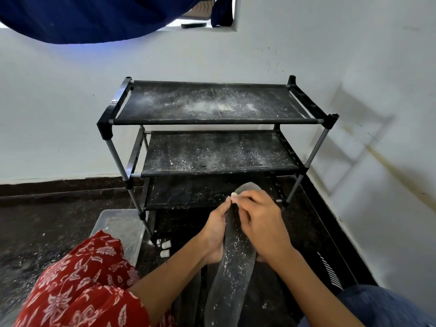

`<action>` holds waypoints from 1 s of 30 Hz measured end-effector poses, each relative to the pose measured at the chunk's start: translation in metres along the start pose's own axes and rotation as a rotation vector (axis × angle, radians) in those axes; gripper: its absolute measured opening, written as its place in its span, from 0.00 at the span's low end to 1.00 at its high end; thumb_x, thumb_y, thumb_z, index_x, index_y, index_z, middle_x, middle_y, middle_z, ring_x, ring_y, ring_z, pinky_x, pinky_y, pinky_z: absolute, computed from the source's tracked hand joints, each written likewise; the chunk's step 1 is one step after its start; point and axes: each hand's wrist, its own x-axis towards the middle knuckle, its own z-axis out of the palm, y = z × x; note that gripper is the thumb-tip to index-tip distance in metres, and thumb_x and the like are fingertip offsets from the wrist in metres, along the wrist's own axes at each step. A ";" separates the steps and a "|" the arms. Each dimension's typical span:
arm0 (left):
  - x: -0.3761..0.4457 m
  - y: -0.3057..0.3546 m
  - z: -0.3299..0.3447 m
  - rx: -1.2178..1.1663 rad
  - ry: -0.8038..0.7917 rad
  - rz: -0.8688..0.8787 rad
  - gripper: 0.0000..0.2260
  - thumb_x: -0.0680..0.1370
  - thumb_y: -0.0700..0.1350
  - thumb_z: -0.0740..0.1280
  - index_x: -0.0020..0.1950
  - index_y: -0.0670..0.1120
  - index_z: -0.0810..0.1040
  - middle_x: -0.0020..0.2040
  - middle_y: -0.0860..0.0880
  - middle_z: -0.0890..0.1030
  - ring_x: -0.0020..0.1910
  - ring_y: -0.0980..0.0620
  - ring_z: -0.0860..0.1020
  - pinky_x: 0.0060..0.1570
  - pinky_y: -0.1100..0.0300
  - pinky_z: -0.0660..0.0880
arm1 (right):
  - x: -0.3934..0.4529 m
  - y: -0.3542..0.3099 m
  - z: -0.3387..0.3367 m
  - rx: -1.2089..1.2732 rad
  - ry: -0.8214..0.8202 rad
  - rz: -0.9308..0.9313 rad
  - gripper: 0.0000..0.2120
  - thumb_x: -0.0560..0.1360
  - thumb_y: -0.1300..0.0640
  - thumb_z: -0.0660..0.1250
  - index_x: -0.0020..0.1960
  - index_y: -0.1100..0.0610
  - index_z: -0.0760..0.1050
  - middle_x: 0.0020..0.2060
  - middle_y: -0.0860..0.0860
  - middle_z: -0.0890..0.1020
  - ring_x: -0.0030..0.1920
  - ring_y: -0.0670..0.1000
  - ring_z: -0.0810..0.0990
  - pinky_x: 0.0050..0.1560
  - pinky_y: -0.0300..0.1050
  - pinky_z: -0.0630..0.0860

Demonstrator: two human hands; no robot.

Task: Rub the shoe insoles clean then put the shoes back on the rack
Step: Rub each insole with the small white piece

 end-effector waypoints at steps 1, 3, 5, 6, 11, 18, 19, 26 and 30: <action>0.000 0.000 0.000 0.001 -0.001 -0.003 0.29 0.79 0.62 0.50 0.50 0.41 0.81 0.41 0.39 0.83 0.39 0.43 0.82 0.40 0.49 0.80 | 0.000 0.000 -0.001 -0.011 -0.020 -0.024 0.09 0.71 0.66 0.70 0.51 0.60 0.81 0.46 0.51 0.80 0.49 0.45 0.75 0.53 0.29 0.69; 0.001 -0.001 -0.003 0.043 -0.036 -0.032 0.33 0.78 0.65 0.48 0.51 0.39 0.80 0.42 0.38 0.81 0.39 0.40 0.81 0.45 0.40 0.77 | 0.003 0.008 -0.004 -0.096 -0.020 -0.027 0.09 0.71 0.66 0.70 0.50 0.62 0.81 0.45 0.53 0.80 0.47 0.50 0.77 0.46 0.40 0.78; 0.001 -0.005 -0.004 0.081 -0.060 -0.063 0.35 0.78 0.66 0.46 0.53 0.37 0.78 0.41 0.38 0.79 0.38 0.41 0.79 0.49 0.35 0.74 | 0.007 0.019 -0.009 -0.176 0.018 0.054 0.09 0.70 0.67 0.70 0.50 0.63 0.81 0.44 0.55 0.80 0.44 0.54 0.78 0.39 0.49 0.80; 0.001 -0.007 -0.005 0.090 -0.067 -0.072 0.36 0.78 0.66 0.45 0.53 0.37 0.77 0.41 0.38 0.78 0.38 0.41 0.79 0.50 0.34 0.73 | 0.008 0.020 -0.010 -0.190 0.035 0.089 0.10 0.70 0.68 0.70 0.50 0.64 0.81 0.43 0.55 0.80 0.43 0.55 0.78 0.37 0.50 0.80; 0.001 -0.006 -0.007 0.095 -0.084 -0.082 0.34 0.78 0.66 0.49 0.56 0.40 0.80 0.51 0.35 0.80 0.50 0.35 0.78 0.55 0.32 0.69 | 0.001 -0.002 -0.003 -0.178 -0.043 -0.052 0.10 0.70 0.63 0.65 0.49 0.62 0.81 0.43 0.54 0.80 0.44 0.53 0.78 0.38 0.42 0.80; 0.000 -0.010 -0.007 0.077 -0.120 -0.103 0.36 0.78 0.66 0.44 0.52 0.39 0.81 0.42 0.39 0.80 0.36 0.42 0.79 0.48 0.36 0.75 | 0.008 0.025 -0.011 -0.205 0.007 0.189 0.11 0.69 0.70 0.70 0.50 0.63 0.82 0.44 0.56 0.81 0.44 0.56 0.79 0.41 0.48 0.80; 0.000 -0.009 -0.008 0.072 -0.119 -0.096 0.36 0.78 0.66 0.45 0.53 0.39 0.80 0.42 0.38 0.80 0.37 0.41 0.79 0.48 0.35 0.74 | 0.007 0.020 -0.010 -0.176 0.009 0.166 0.11 0.69 0.70 0.70 0.50 0.62 0.82 0.43 0.55 0.81 0.44 0.55 0.79 0.42 0.48 0.80; -0.006 -0.001 -0.005 -0.017 -0.043 -0.049 0.33 0.79 0.64 0.47 0.53 0.40 0.81 0.43 0.37 0.82 0.38 0.40 0.82 0.37 0.47 0.80 | 0.000 0.001 -0.005 0.105 -0.125 0.060 0.09 0.69 0.66 0.69 0.47 0.56 0.83 0.43 0.48 0.82 0.44 0.45 0.80 0.50 0.37 0.76; -0.005 0.000 -0.003 -0.035 -0.051 -0.049 0.36 0.79 0.65 0.46 0.52 0.38 0.82 0.44 0.36 0.80 0.40 0.38 0.79 0.44 0.40 0.78 | 0.004 0.008 -0.008 0.055 0.044 0.075 0.09 0.72 0.66 0.69 0.51 0.59 0.82 0.46 0.50 0.81 0.47 0.48 0.79 0.50 0.39 0.76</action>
